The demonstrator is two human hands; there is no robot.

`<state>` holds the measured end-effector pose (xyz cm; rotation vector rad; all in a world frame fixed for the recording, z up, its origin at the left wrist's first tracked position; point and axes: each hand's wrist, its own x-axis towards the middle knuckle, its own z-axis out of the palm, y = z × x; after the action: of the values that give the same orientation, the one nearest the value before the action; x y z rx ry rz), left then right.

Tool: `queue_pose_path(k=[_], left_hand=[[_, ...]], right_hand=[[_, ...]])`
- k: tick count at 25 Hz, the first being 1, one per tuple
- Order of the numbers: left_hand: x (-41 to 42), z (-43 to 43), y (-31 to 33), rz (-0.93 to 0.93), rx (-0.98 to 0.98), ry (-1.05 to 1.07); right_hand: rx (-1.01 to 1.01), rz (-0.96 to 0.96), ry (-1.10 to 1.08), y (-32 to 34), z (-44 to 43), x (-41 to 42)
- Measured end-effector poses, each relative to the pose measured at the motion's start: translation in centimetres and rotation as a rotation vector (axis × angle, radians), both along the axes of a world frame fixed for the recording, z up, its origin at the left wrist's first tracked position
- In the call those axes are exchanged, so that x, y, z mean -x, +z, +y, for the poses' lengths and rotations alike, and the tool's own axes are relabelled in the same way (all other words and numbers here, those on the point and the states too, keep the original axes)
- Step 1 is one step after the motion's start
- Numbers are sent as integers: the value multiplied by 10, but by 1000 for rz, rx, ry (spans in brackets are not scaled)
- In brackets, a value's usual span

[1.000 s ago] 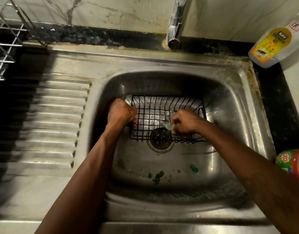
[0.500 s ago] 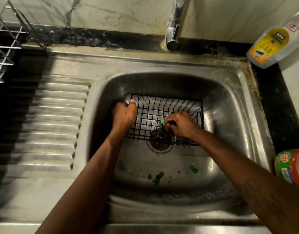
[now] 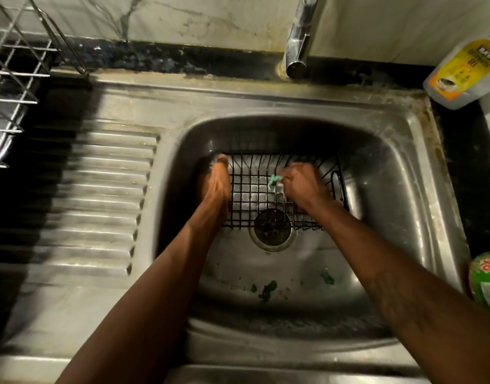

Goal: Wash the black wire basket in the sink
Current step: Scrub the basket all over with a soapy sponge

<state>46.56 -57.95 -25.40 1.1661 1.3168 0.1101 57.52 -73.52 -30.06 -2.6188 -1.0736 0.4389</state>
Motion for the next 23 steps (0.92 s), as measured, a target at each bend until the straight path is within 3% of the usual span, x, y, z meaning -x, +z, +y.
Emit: queue_pose_path(k=[3,7,9,11,14,20,23], left_hand=[[-2,3,-4,-54,113,73],[0,10,-8,-45,105,158],[-1,12,-11,-54,109,152],[0,13,-12,-48,91,164],[0,16,-15,-17,75,165],[2,16,-19,17,4,113],[1,13,-17,39,-16,106]], right_hand=[[29,2,-60,-3,9,-9],[130,317,259,18,-19,10],[117,297,281,15,-23,5],[54,175,122,1,-15,-11],[116,-25,-136,-8,2,-27],[353,384,275,28,-31,7],[224,174,94,18,-16,-5]])
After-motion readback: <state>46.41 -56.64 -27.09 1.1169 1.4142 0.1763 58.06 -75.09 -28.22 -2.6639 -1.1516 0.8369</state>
